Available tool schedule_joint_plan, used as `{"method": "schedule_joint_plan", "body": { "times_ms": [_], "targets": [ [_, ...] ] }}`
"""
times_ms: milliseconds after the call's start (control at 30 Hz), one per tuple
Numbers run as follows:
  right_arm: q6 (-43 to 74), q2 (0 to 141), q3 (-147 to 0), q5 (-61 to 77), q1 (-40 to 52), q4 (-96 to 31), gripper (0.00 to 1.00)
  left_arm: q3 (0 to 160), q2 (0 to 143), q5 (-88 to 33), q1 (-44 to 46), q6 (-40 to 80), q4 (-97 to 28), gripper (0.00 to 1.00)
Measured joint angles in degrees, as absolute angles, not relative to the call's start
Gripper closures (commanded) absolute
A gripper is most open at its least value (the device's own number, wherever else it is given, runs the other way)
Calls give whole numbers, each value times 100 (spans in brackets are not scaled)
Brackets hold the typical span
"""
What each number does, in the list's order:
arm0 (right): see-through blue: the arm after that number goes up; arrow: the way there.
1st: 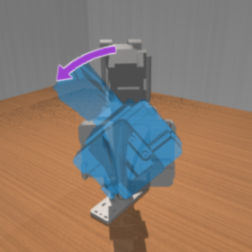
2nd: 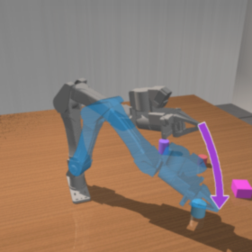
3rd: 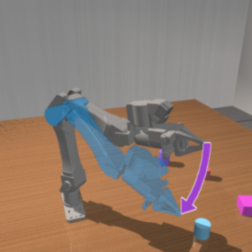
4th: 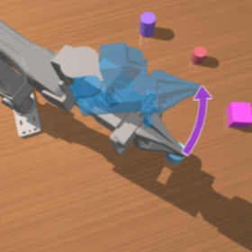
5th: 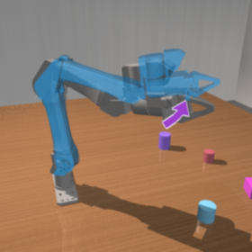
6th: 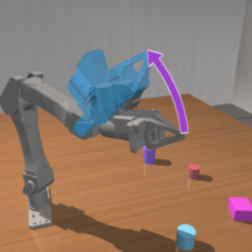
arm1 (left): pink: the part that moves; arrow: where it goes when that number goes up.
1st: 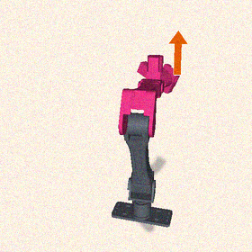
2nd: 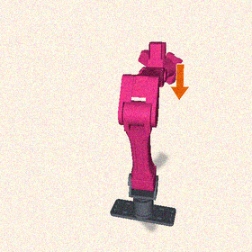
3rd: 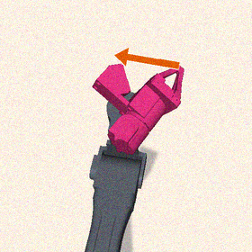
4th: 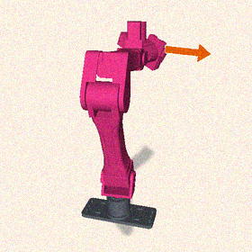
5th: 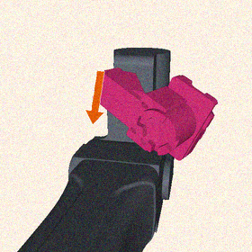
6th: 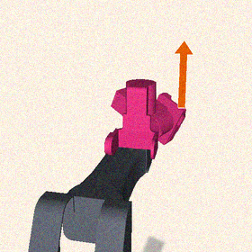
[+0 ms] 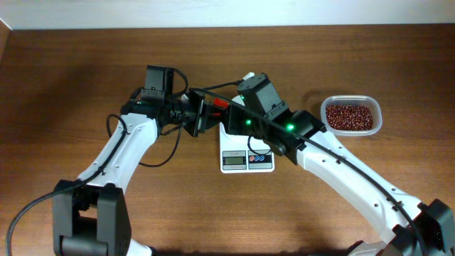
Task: Scoop item into bowl and weigh 50g on scale
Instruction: 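Grasp the scoop handle with the right gripper, release the left gripper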
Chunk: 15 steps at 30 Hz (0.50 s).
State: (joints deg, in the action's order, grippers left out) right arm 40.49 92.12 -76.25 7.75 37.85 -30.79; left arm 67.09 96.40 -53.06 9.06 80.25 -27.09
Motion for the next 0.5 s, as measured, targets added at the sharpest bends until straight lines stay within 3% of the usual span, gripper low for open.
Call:
{"method": "schedule_joint_plan", "body": {
  "times_ms": [333, 500],
  "targets": [
    [4187, 9212, -7625, 773, 3785, -3079, 70, 6709, 9642, -5402, 906, 8025, -2711, 100],
    [4235, 9301, -7625, 773, 3785, -3076, 75, 6709, 9640, -5402, 904, 8025, -2711, 100]
  ]
}}
